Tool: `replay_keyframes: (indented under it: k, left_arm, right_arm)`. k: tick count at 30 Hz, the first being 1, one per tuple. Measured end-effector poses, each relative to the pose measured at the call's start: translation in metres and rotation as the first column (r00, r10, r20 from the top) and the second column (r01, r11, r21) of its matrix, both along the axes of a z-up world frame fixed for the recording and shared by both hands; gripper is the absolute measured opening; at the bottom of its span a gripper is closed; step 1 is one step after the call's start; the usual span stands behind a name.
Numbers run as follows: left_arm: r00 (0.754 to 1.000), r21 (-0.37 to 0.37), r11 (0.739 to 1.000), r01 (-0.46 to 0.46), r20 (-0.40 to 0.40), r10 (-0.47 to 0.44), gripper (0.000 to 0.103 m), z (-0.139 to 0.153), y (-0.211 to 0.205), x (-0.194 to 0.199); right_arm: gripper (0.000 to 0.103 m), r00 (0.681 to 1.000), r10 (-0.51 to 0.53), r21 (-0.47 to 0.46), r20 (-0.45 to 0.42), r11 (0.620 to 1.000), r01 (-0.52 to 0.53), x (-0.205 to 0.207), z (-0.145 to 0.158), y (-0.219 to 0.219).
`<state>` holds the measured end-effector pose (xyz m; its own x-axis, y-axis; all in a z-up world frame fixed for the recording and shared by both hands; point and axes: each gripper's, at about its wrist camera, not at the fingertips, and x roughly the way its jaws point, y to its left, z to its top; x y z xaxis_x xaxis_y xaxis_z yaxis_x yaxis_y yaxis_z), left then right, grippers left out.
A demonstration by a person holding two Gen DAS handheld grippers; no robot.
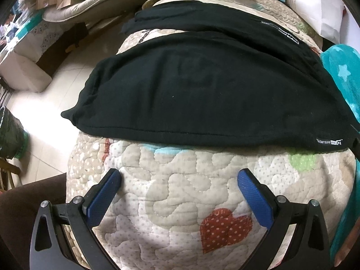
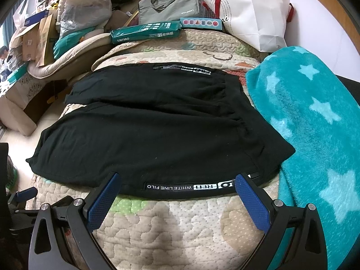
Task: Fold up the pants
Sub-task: 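Lower both tools onto the waistband and close both grippers on it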
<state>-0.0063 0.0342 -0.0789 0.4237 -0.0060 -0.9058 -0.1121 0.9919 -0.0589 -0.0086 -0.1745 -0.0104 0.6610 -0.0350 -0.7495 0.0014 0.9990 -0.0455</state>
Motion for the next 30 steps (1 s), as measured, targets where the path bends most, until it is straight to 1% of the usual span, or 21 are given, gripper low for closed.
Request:
replay_keyframes:
  k: [3, 5, 7, 8, 9, 11, 13, 15, 17, 19, 21, 22, 23, 25, 27, 28, 30]
  left_arm:
    - [1.0, -0.01, 1.0, 0.005, 0.019, -0.004, 0.103, 0.0, 0.002, -0.004]
    - [1.0, -0.009, 1.0, 0.023, -0.012, -0.023, 0.103, 0.003, 0.003, -0.003]
    - [1.0, -0.043, 0.999, 0.014, -0.005, -0.014, 0.092, 0.011, 0.009, -0.004]
    - [1.0, -0.058, 0.998, 0.018, 0.007, -0.018, 0.084, 0.02, 0.013, -0.004]
    - [1.0, -0.068, 0.997, 0.027, 0.015, -0.026, 0.084, 0.027, 0.014, -0.004]
    - [0.998, -0.101, 0.994, 0.045, 0.053, -0.04, 0.084, 0.049, 0.023, 0.0]
    - [0.994, -0.124, 0.99, 0.066, 0.09, -0.056, 0.084, 0.07, 0.031, 0.007]
    - [0.989, -0.117, 0.99, 0.084, 0.128, -0.069, 0.084, 0.093, 0.04, 0.02]
    - [0.984, -0.095, 0.991, 0.091, 0.161, -0.075, 0.084, 0.112, 0.049, 0.038]
    - [0.983, -0.075, 0.993, 0.091, 0.167, -0.078, 0.084, 0.123, 0.059, 0.063]
    - [0.982, -0.067, 0.993, 0.093, 0.168, -0.08, 0.084, 0.127, 0.069, 0.087]
    - [0.983, -0.06, 0.994, 0.095, 0.164, -0.084, 0.084, 0.128, 0.073, 0.101]
    - [0.984, -0.044, 0.994, 0.098, 0.155, -0.09, 0.084, 0.128, 0.078, 0.12]
    - [0.985, -0.016, 0.995, 0.099, 0.145, -0.095, 0.084, 0.124, 0.084, 0.151]
    - [0.987, 0.003, 0.994, 0.109, 0.121, -0.108, 0.084, 0.115, 0.088, 0.185]
    - [0.987, 0.005, 0.993, 0.118, 0.11, -0.118, 0.084, 0.11, 0.089, 0.2]
    - [0.986, 0.012, 0.99, 0.138, 0.095, -0.139, 0.084, 0.098, 0.09, 0.23]
  right_arm:
    - [0.103, 1.0, 0.006, -0.005, 0.002, 1.0, -0.006, -0.001, 0.0, 0.001]
    - [0.103, 1.0, 0.012, -0.011, 0.004, 1.0, -0.012, -0.002, 0.0, 0.002]
    - [0.103, 1.0, 0.018, -0.017, 0.004, 1.0, -0.018, -0.004, 0.004, 0.001]
    - [0.103, 1.0, 0.022, -0.011, 0.0, 1.0, -0.022, -0.004, 0.007, 0.0]
    - [0.103, 1.0, 0.025, 0.006, -0.006, 1.0, -0.025, -0.004, 0.011, -0.002]
    - [0.103, 0.998, 0.042, 0.073, -0.038, 0.997, -0.039, -0.001, 0.023, -0.008]
    - [0.103, 0.993, 0.088, 0.151, -0.075, 0.986, -0.076, 0.008, 0.039, -0.014]
    - [0.103, 0.99, 0.123, 0.155, -0.071, 0.982, -0.111, 0.017, 0.054, -0.017]
    - [0.103, 0.985, 0.163, 0.112, -0.052, 0.981, -0.156, 0.032, 0.07, -0.02]
    - [0.103, 0.982, 0.187, 0.053, -0.036, 0.981, -0.185, 0.052, 0.082, -0.029]
    - [0.103, 0.976, 0.213, 0.005, -0.039, 0.977, -0.213, 0.076, 0.086, -0.036]
    - [0.103, 0.97, 0.235, -0.006, -0.055, 0.972, -0.236, 0.094, 0.086, -0.041]
    - [0.103, 0.965, 0.254, 0.004, -0.072, 0.967, -0.254, 0.109, 0.085, -0.046]
    - [0.102, 0.951, 0.29, 0.071, -0.109, 0.956, -0.283, 0.141, 0.08, -0.057]
    - [0.1, 0.945, 0.301, 0.115, -0.124, 0.951, -0.288, 0.172, 0.073, -0.067]
    - [0.099, 0.944, 0.304, 0.12, -0.133, 0.95, -0.289, 0.188, 0.069, -0.069]
    - [0.092, 0.94, 0.306, 0.118, -0.153, 0.95, -0.29, 0.222, 0.058, -0.072]
